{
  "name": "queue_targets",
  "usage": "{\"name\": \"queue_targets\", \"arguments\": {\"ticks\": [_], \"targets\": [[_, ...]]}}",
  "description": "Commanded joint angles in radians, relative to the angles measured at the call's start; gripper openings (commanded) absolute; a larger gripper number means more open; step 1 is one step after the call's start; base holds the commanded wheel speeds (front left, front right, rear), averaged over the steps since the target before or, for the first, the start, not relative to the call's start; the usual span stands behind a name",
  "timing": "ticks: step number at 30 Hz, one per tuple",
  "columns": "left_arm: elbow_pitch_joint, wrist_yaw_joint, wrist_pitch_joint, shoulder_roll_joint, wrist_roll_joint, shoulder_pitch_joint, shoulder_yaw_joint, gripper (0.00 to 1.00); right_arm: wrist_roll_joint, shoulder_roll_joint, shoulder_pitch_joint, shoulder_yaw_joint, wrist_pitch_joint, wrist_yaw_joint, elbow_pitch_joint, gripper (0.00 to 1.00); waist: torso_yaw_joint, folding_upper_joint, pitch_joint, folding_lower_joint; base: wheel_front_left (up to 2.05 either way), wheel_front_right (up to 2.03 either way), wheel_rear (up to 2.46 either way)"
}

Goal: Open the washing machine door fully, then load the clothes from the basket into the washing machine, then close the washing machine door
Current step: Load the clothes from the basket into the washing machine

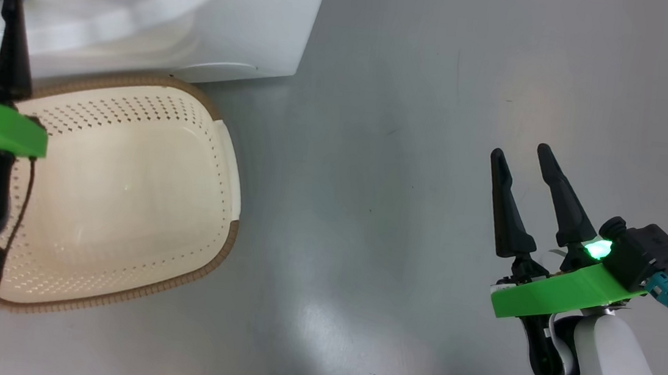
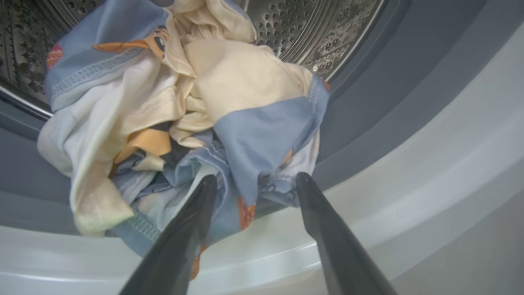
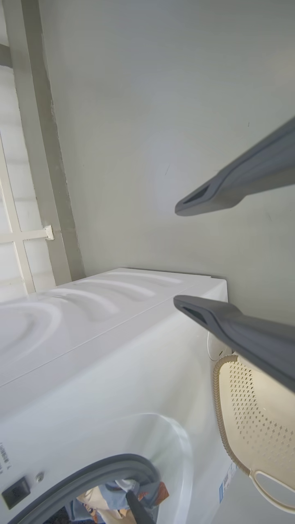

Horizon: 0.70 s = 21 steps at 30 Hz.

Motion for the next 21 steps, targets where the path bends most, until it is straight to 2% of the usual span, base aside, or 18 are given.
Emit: {"name": "queue_targets", "arguments": {"ticks": [1,14,15,16,17,18,19,21], "targets": [[-0.002,-0.002,-0.005,0.050,-0.009,-0.028,0.025,1.00,-0.005,0.006,0.003,0.027,-0.005,0.002,-0.021,1.00,-0.002,-0.0001,0.001,0.0000,0.00,0.00,0.00],[0.154,-0.002,-0.005,0.072,-0.019,-0.147,-0.007,1.00,0.009,0.007,0.006,0.042,-0.005,0.002,-0.020,1.00,-0.018,-0.0001,-0.005,0.0000,0.00,0.00,0.00],[0.164,-0.002,-0.005,0.074,-0.022,-0.154,-0.011,0.85,0.010,0.007,0.006,0.042,-0.005,0.002,-0.020,1.00,-0.019,-0.0001,-0.006,0.0000,0.00,0.00,0.00],[0.173,-0.002,-0.005,0.075,-0.025,-0.160,-0.014,0.47,0.011,0.007,0.007,0.043,-0.005,0.002,-0.020,1.00,-0.020,-0.0001,-0.006,0.0000,0.00,0.00,0.00],[0.183,-0.002,-0.005,0.077,-0.029,-0.166,-0.018,0.29,0.011,0.007,0.008,0.043,-0.005,0.002,-0.021,1.00,-0.021,-0.0001,-0.007,0.0000,0.00,0.00,0.00],[0.192,-0.002,-0.005,0.079,-0.033,-0.173,-0.022,0.05,0.012,0.007,0.008,0.043,-0.005,0.002,-0.022,1.00,-0.022,-0.0001,-0.006,0.0000,0.00,0.00,0.00],[0.199,-0.002,-0.005,0.082,-0.036,-0.179,-0.026,0.00,0.013,0.007,0.008,0.042,-0.005,0.002,-0.023,1.00,-0.022,-0.0001,-0.006,0.0000,0.00,0.00,0.00],[0.211,-0.002,-0.005,0.086,-0.043,-0.191,-0.034,0.00,0.014,0.007,0.009,0.041,-0.005,0.002,-0.024,1.00,-0.022,-0.0001,-0.004,0.0000,0.00,0.00,0.00]]}}
